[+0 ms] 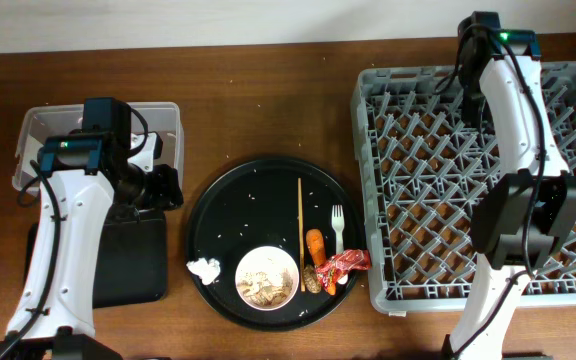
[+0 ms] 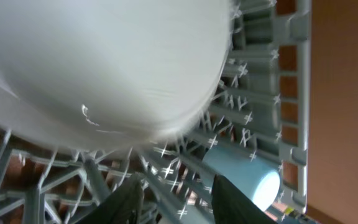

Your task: Sort waste into correct bins and load items into the dishwasher rack

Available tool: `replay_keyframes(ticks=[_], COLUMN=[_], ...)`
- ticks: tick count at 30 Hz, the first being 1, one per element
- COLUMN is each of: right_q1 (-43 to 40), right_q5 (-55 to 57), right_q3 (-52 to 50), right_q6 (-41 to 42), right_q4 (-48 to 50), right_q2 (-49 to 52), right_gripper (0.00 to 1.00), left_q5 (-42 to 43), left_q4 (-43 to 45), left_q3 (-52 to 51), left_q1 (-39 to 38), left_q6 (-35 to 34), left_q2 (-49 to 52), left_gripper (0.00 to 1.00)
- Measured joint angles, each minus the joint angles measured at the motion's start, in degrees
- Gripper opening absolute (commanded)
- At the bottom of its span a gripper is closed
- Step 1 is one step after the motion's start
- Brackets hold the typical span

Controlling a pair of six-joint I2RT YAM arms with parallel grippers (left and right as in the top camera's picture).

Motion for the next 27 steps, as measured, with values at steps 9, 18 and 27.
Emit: replay_keyframes(ticks=[9, 18, 27], right_q1=[-1.01, -9.64, -25.18], right_q5=[0.94, -7.91, -38.99], right_q3=[0.00, 2.32, 2.82], right_q6=[2.14, 7.37, 0.33], right_q4=[-0.85, 6.58, 10.86], right_q2=[0.00, -0.02, -0.04], right_gripper=[0.43, 0.52, 0.59], left_q5=[0.00, 0.00, 0.00], left_q4=[-0.04, -0.04, -0.04], left_q3=[0.00, 0.00, 0.00], left_q1=[0.00, 0.00, 0.00], left_q6=[0.00, 0.00, 0.00], left_q2=[0.00, 0.00, 0.00], left_gripper=[0.62, 0.62, 0.62])
